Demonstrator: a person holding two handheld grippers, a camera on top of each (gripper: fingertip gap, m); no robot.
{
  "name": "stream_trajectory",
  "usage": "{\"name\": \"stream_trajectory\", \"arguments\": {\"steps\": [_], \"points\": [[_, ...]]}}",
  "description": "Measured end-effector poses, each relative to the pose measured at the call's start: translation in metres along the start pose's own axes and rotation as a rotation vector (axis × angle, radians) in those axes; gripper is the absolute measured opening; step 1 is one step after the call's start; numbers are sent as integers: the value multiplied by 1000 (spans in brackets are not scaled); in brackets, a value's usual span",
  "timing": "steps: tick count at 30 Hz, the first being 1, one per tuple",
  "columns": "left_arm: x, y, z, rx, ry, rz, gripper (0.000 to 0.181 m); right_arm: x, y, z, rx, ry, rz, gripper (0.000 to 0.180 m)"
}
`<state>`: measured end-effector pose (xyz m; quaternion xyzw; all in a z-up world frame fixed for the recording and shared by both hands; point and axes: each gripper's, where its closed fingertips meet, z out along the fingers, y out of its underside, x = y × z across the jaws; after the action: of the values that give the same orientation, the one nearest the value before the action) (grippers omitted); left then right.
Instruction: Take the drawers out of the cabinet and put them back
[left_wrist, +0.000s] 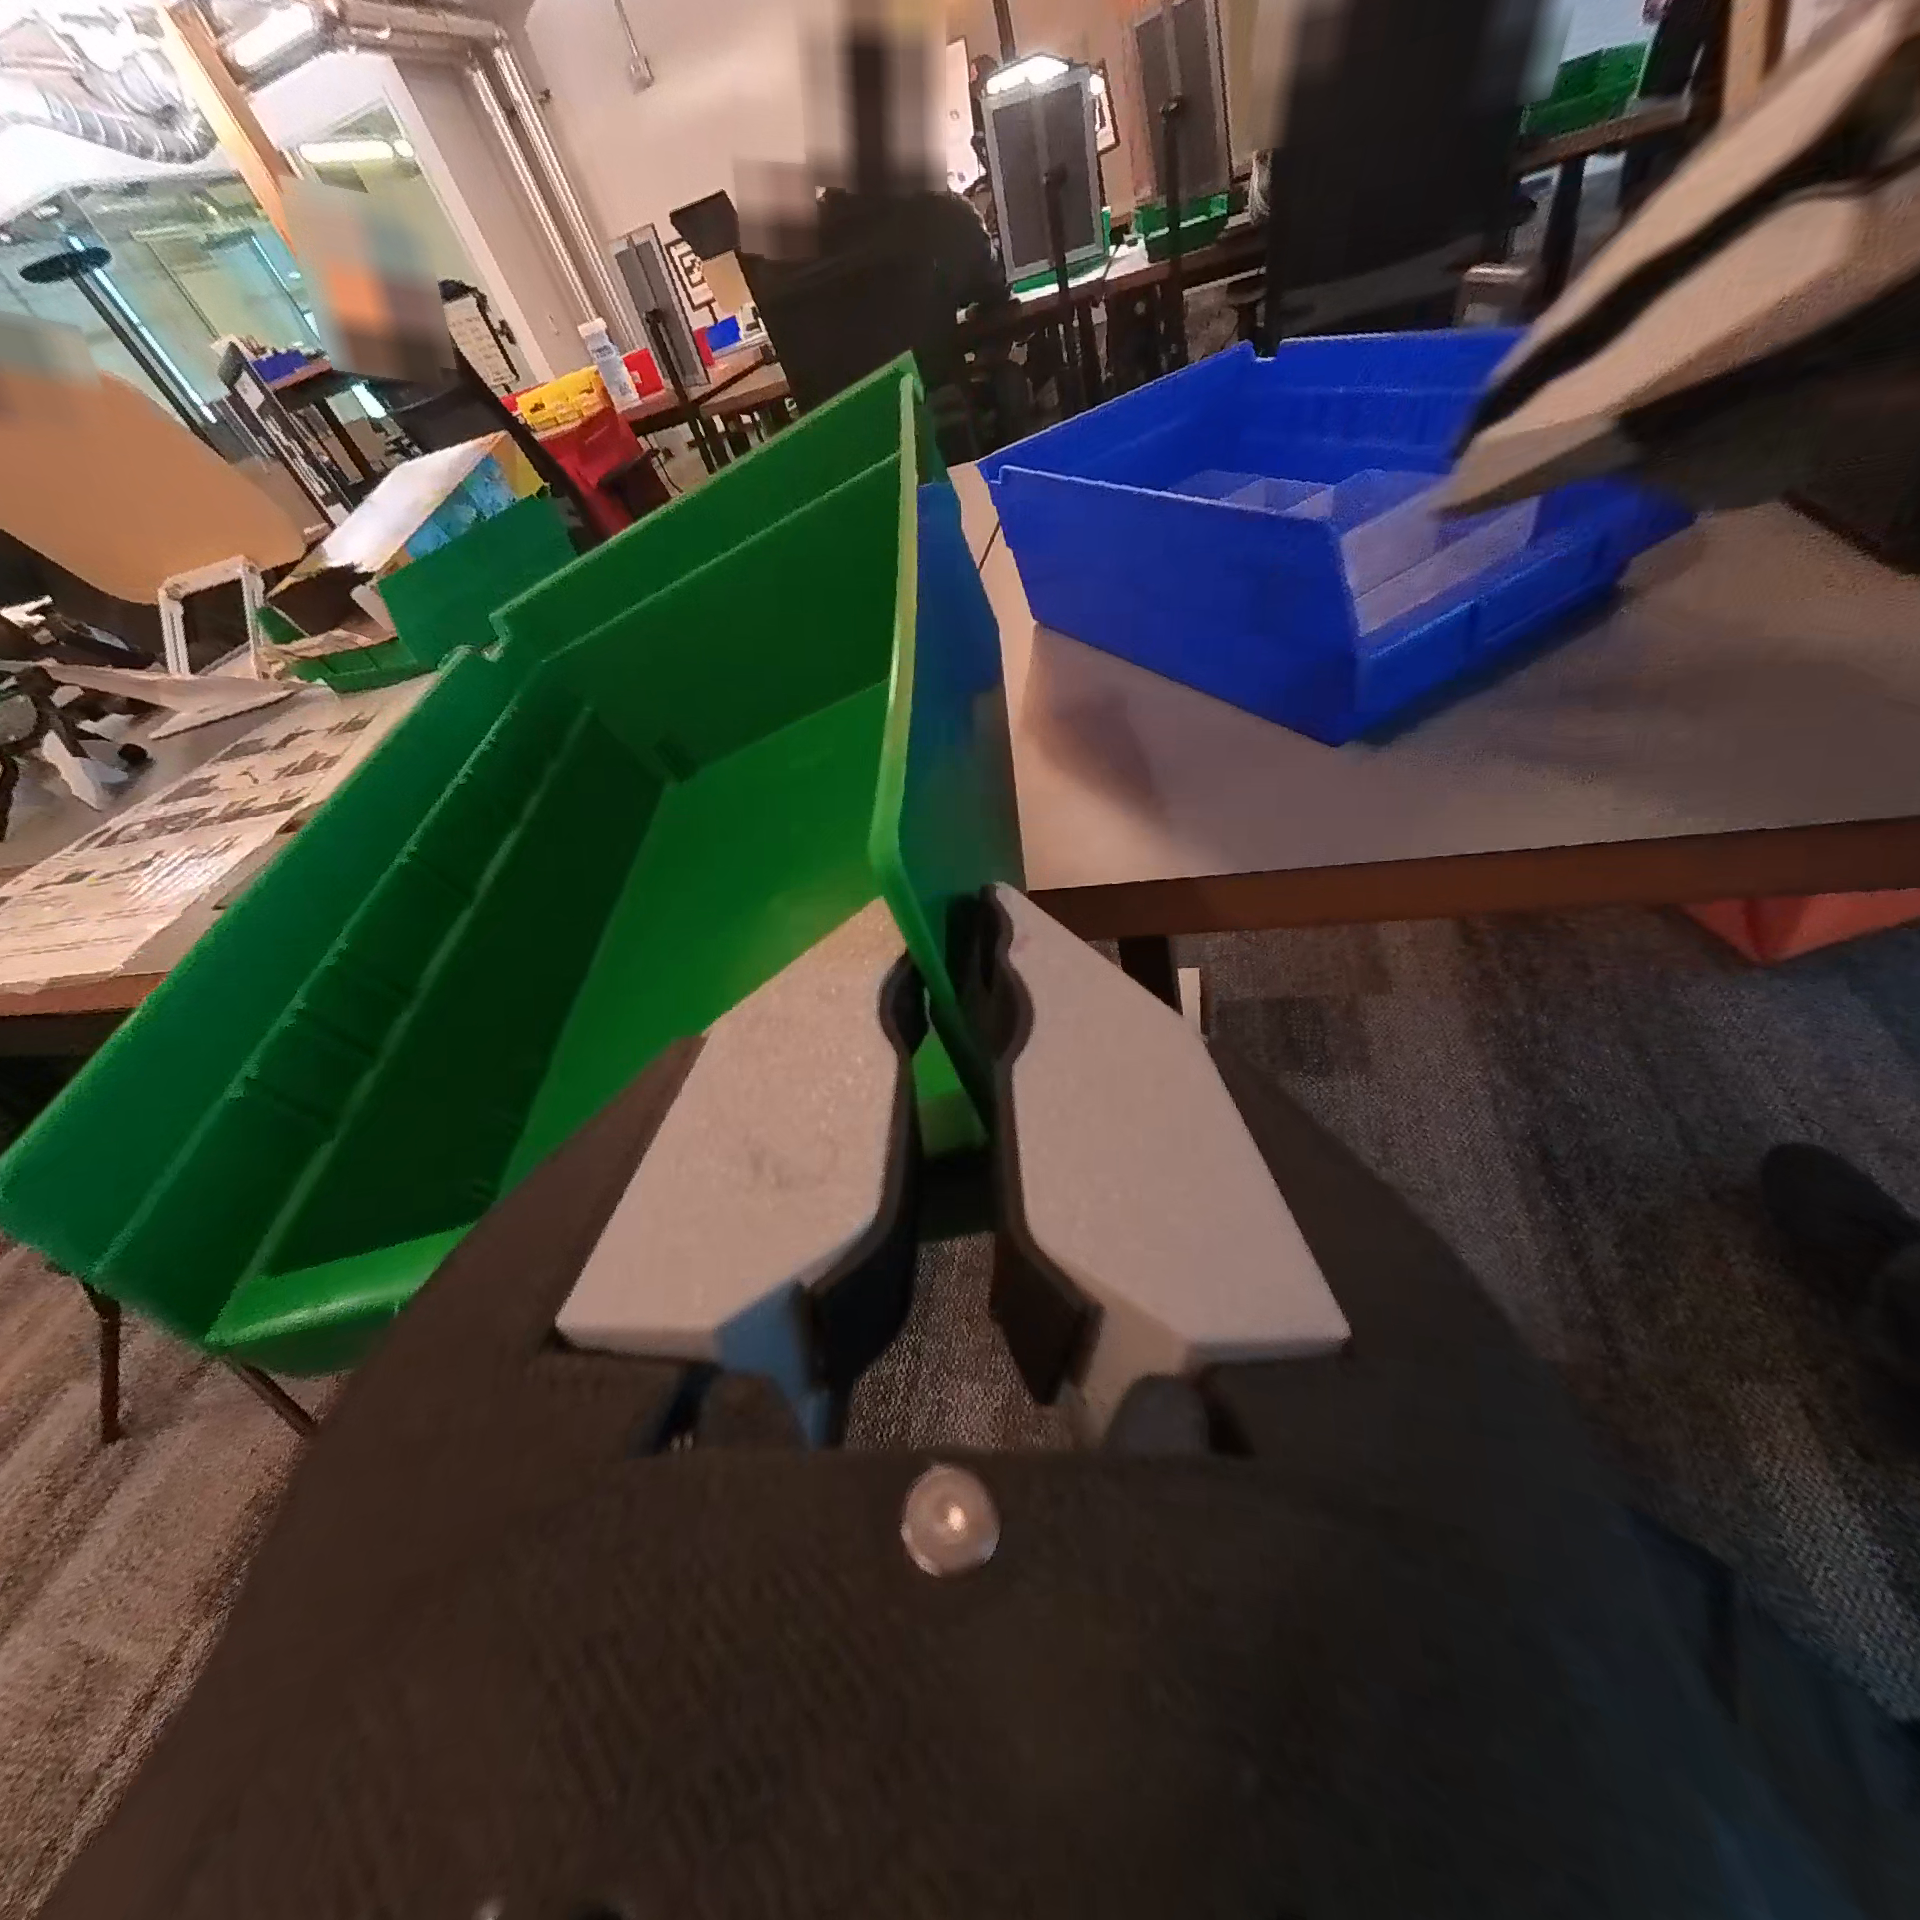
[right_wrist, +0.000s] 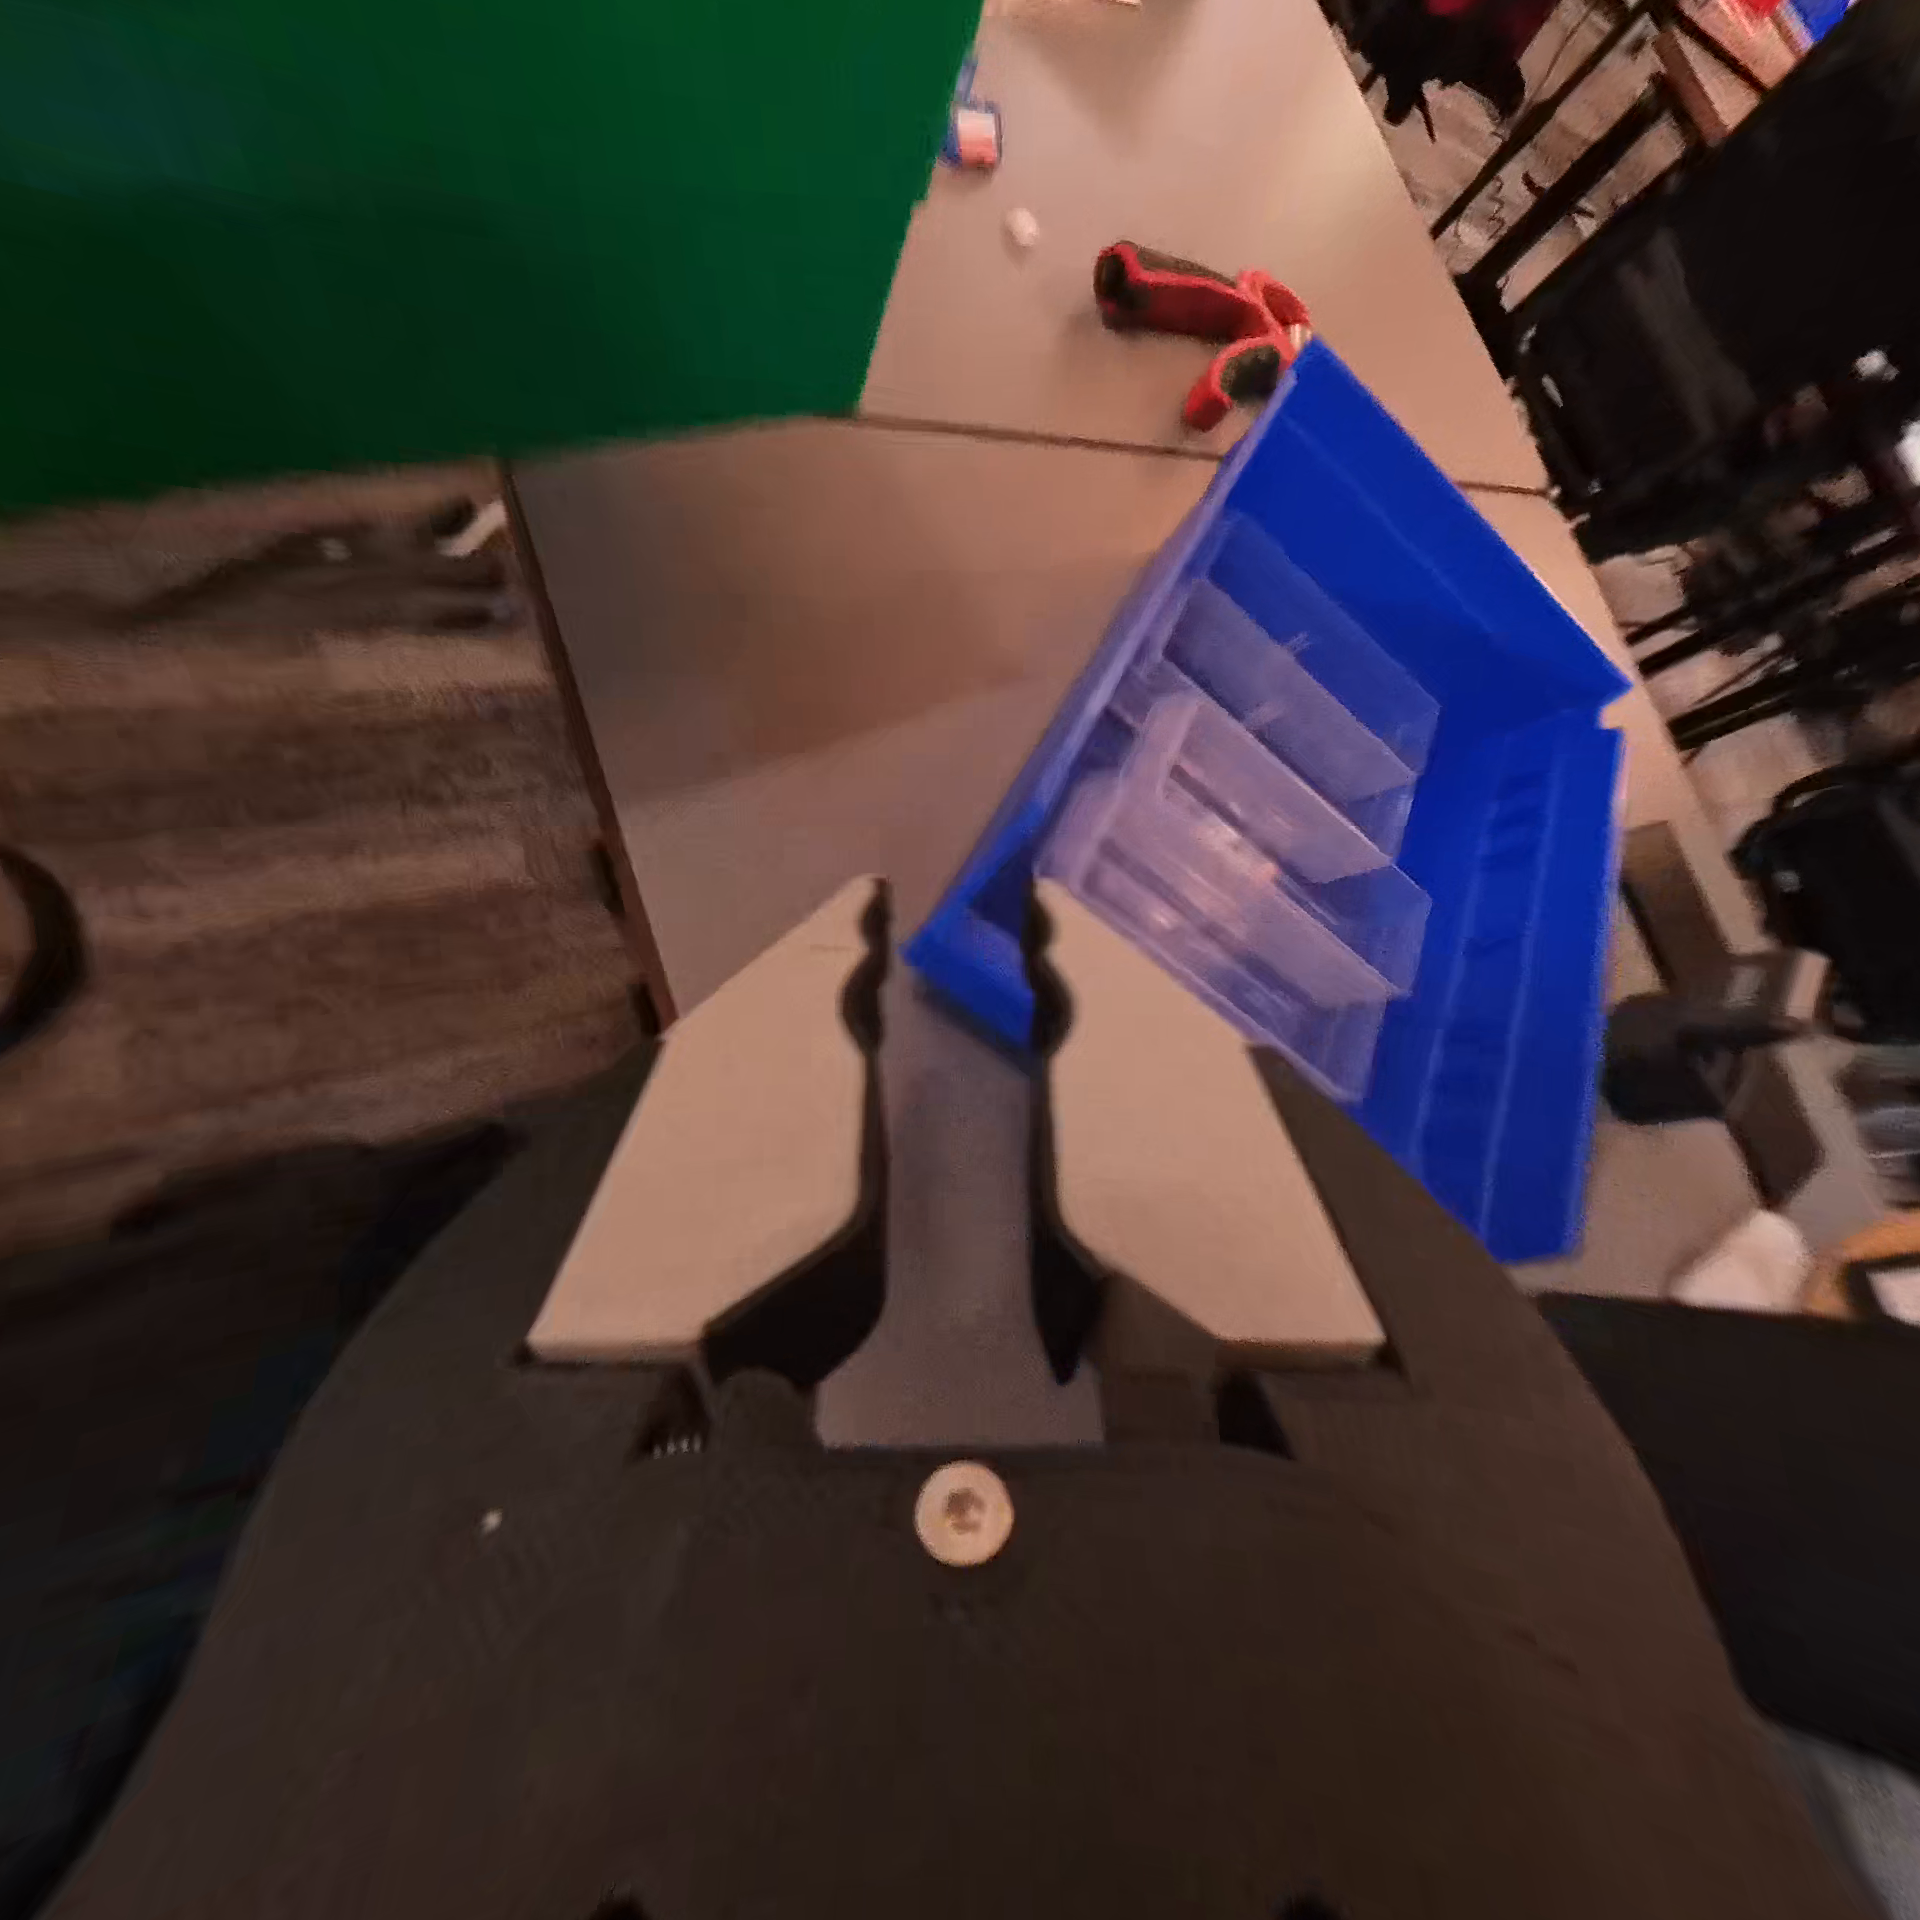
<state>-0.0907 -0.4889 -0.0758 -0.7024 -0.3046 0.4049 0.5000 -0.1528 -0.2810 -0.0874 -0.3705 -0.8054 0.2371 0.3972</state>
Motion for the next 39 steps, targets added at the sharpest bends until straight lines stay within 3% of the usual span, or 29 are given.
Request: {"name": "stream_trajectory", "arguments": {"steps": [1,4,6,10,13,16,21,25,30,35,39], "points": [[1,0,0,-3,1,7,5,8,17,-6,-34,28,-50,4],[6,-4,1,4,1,25,5,12,74,1,-206,-65,-27,0],[10,-7,4,10,1,36,5,8,89,22,-249,-127,13,0],[20,-15,13,22,1,56,5,-12,66,82,-235,-176,-7,0],[25,-20,16,26,2,69,5,-37,25,117,-157,-204,-4,0],[24,-25,18,45,-1,75,5,-46,4,118,-112,-191,-18,0],[31,-30,17,61,11,91,5,-46,24,38,32,-244,26,0],[56,-43,12,93,81,96,5,-39,80,-34,50,-272,107,11],[100,-80,-9,200,206,92,5,-14,150,-125,55,-177,157,13],[171,-122,-43,304,375,160,5,41,209,-214,-28,-2,235,31],[250,-142,-76,369,567,210,5,65,247,-291,-1,26,324,41]]}}
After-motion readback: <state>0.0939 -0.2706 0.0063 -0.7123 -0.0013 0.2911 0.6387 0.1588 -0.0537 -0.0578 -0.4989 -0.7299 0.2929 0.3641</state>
